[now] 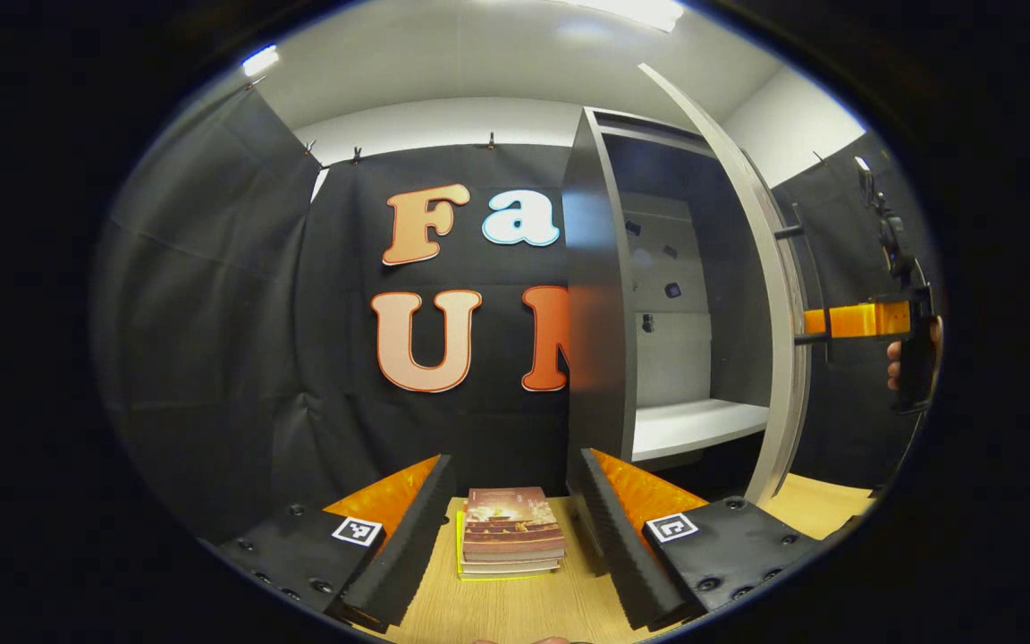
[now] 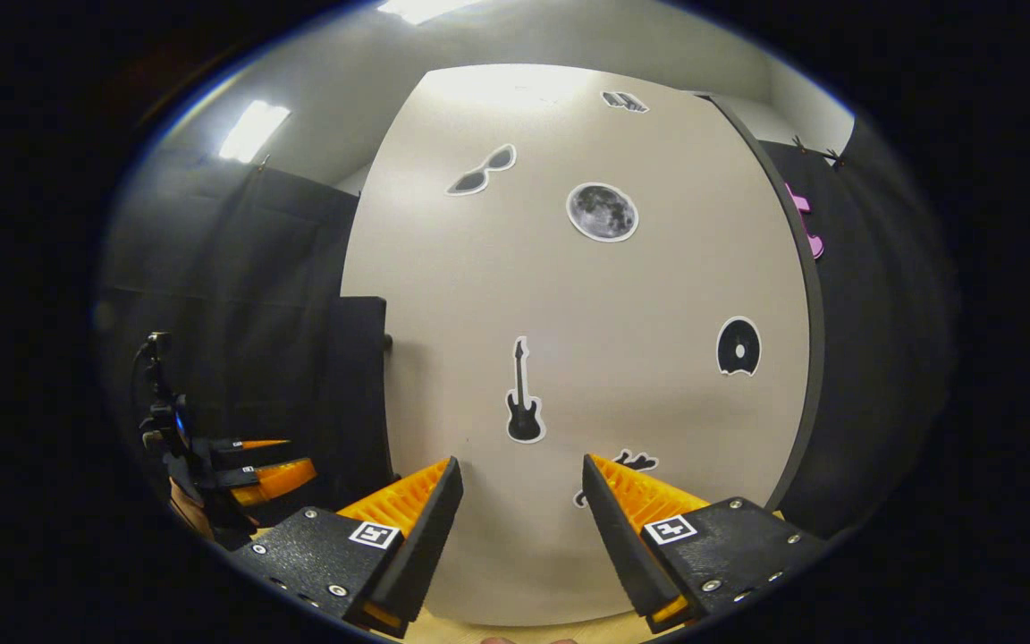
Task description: Open the cabinet door with the right hand, grasp the bottle in the cabinet with the left hand and place it on the coaster, then close the cabinet door with the right hand.
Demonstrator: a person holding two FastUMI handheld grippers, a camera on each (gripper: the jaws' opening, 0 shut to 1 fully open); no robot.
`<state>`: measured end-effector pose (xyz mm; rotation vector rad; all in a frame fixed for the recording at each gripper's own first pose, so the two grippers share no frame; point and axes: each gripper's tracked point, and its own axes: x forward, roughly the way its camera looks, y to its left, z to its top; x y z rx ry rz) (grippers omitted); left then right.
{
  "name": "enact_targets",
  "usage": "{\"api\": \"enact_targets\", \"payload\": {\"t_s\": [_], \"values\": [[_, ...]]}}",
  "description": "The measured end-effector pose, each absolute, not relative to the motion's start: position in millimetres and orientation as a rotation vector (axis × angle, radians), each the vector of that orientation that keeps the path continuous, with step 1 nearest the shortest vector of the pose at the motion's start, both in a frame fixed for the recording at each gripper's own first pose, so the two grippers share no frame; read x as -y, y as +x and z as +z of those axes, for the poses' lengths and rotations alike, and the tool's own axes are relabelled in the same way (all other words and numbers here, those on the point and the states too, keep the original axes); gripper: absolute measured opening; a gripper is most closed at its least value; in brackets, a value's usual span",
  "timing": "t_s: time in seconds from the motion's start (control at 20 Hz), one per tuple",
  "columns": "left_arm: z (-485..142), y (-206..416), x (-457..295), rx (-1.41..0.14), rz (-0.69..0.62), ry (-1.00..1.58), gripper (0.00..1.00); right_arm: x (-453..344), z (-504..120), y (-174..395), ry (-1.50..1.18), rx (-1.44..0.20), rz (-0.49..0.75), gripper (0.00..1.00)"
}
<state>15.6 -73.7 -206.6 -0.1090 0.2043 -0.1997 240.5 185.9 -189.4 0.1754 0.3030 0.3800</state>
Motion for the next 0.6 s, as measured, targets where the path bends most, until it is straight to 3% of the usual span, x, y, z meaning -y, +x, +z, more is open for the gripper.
{"api": "enact_targets", "payload": {"t_s": [0.6], "values": [[-168, 22, 55, -0.185, -0.193, -0.188, 0.93, -180, -197, 242, 0.14, -0.361, 0.287, 0.84]]}}
